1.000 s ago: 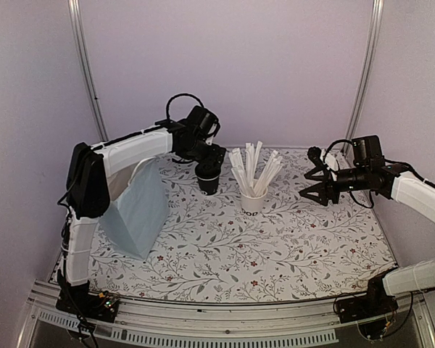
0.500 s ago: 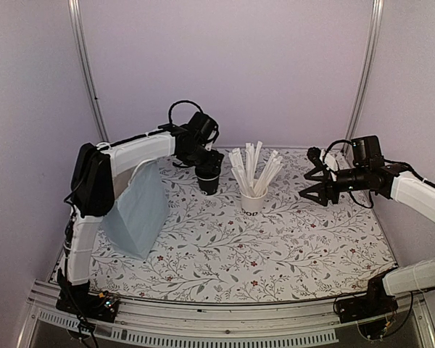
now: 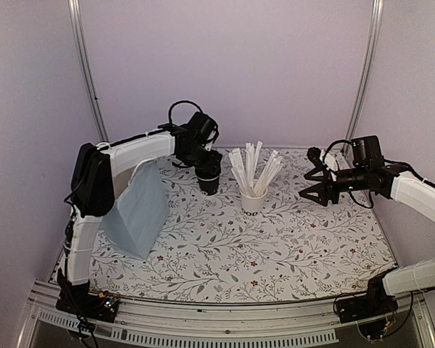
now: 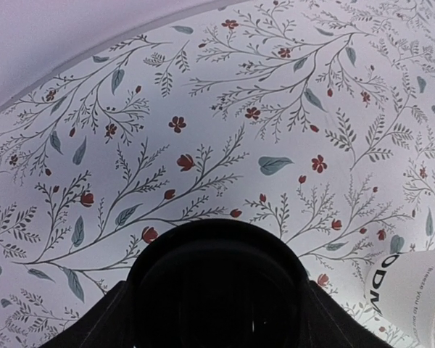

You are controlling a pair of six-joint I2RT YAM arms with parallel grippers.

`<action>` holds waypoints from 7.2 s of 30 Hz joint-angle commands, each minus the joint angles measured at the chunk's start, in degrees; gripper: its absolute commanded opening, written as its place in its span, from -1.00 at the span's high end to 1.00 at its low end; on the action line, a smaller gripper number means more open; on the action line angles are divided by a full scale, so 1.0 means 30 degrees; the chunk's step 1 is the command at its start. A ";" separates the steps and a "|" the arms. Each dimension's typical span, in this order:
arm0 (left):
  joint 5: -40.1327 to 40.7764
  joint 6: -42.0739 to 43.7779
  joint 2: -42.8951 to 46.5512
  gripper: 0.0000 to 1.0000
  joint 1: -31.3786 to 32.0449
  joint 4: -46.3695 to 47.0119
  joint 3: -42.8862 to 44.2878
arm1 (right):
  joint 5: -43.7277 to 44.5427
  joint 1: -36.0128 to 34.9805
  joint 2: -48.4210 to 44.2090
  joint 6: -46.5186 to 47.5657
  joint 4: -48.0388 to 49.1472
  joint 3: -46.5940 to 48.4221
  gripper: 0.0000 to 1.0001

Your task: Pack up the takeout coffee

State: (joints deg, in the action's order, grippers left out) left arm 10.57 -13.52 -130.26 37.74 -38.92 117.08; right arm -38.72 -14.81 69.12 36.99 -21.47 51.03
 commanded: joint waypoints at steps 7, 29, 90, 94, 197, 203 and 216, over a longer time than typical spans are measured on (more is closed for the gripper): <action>0.1457 0.0839 0.4548 -0.30 0.1544 -0.2078 -0.0738 | -0.0150 0.0136 0.0059 0.0091 -0.0110 -0.0045 -0.35; 0.2425 -0.1376 1.2047 -0.22 1.1124 -0.2544 -0.8272 | 0.0368 0.0131 -0.0087 0.0120 0.0034 -0.0075 -0.35; -0.1017 0.1941 0.9429 -0.72 1.1676 0.0599 -0.7552 | -0.0662 0.0104 0.0796 0.0264 -0.0969 0.0529 -0.36; 0.0839 0.2988 1.0808 -0.72 1.0556 -0.0452 -0.6721 | -0.3356 -0.0217 0.0636 0.1744 -0.4037 0.1944 -0.36; 0.9060 -0.2056 2.4934 -0.85 0.2986 -0.2447 -1.3202 | 0.9088 -1.4411 0.4475 0.3682 -1.1892 0.6595 -0.33; 0.6645 -0.5386 2.4977 -0.61 0.1896 -0.6871 -1.2952 | 0.8409 -1.2778 0.3292 0.3807 -1.2190 0.6137 -0.32; 0.5180 -0.5990 2.4261 -0.65 -0.1583 -0.9105 -1.2786 | 0.6975 -0.9511 0.0723 0.4173 -1.2800 0.5726 -0.31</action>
State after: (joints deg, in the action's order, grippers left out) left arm 29.21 -33.47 -55.42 38.57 -65.39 78.08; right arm -15.03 -45.78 73.76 48.86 -58.92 68.53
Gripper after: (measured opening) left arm 0.825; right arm 0.718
